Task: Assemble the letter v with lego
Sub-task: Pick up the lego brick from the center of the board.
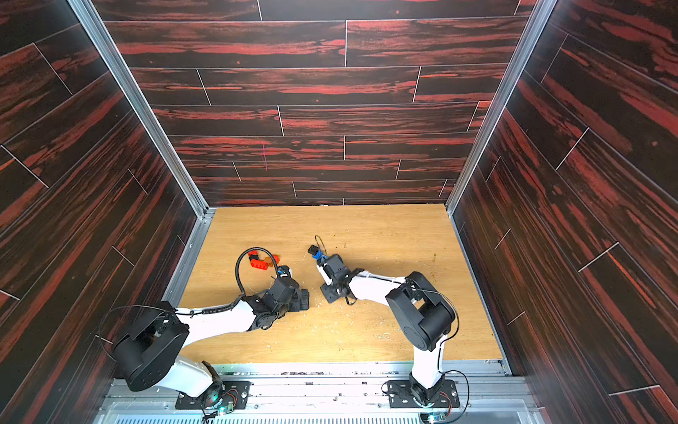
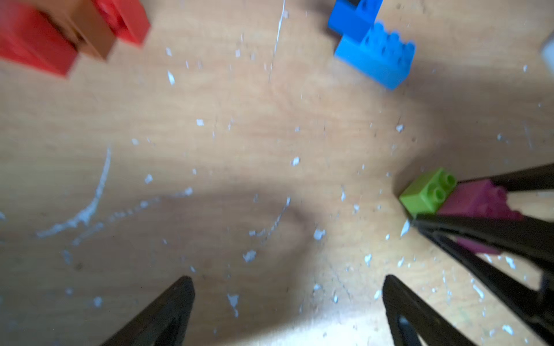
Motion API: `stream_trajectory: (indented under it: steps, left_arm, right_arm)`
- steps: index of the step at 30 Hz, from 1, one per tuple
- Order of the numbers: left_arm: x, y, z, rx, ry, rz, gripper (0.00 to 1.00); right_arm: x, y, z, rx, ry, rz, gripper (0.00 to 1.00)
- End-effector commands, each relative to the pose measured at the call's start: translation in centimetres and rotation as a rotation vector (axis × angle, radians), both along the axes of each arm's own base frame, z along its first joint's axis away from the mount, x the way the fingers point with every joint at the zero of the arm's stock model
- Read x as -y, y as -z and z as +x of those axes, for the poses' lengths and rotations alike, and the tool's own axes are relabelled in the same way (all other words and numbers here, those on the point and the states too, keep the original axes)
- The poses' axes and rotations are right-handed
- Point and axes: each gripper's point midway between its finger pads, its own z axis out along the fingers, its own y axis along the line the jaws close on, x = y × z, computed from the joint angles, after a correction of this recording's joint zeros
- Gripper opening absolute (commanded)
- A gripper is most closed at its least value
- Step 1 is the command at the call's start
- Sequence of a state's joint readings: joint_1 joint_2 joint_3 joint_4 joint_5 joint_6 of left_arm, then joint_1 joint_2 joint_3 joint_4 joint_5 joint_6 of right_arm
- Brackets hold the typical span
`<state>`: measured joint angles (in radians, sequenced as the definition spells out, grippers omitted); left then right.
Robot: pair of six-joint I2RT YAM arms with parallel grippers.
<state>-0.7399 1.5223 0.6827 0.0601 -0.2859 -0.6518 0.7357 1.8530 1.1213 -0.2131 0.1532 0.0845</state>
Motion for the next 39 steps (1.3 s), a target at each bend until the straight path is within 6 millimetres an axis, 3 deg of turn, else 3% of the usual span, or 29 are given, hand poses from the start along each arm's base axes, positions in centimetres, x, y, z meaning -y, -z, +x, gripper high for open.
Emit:
stream_trajectory:
  steps: [1,8,14,17,27,39]
  left_arm:
    - [-0.2,-2.0,2.1,0.069,-0.004,0.034,1.0]
    - [-1.2,-2.5,5.1,0.061,0.024,-0.114,1.0]
    - [0.2,-2.9,6.8,0.068,0.163,-0.166,1.0]
    - [1.3,-3.4,7.1,0.078,0.211,-0.244,1.0]
    - [1.1,-2.0,8.1,0.035,0.199,-0.302,1.0]
    - [1.0,-1.3,8.2,0.011,0.196,-0.312,1.0]
  right_arm:
    - [-0.5,-3.2,2.3,0.043,-0.013,0.029,0.23]
    - [-0.5,-5.6,6.2,0.072,-0.02,0.039,0.23]
    - [-1.0,-6.4,8.7,0.078,-0.057,0.035,0.24]
    - [-1.1,-5.9,9.4,0.084,-0.079,-0.006,0.24]
    - [-0.6,-4.0,10.5,0.098,-0.112,-0.068,0.24]
    - [0.0,-1.0,10.5,0.064,-0.117,-0.112,0.23]
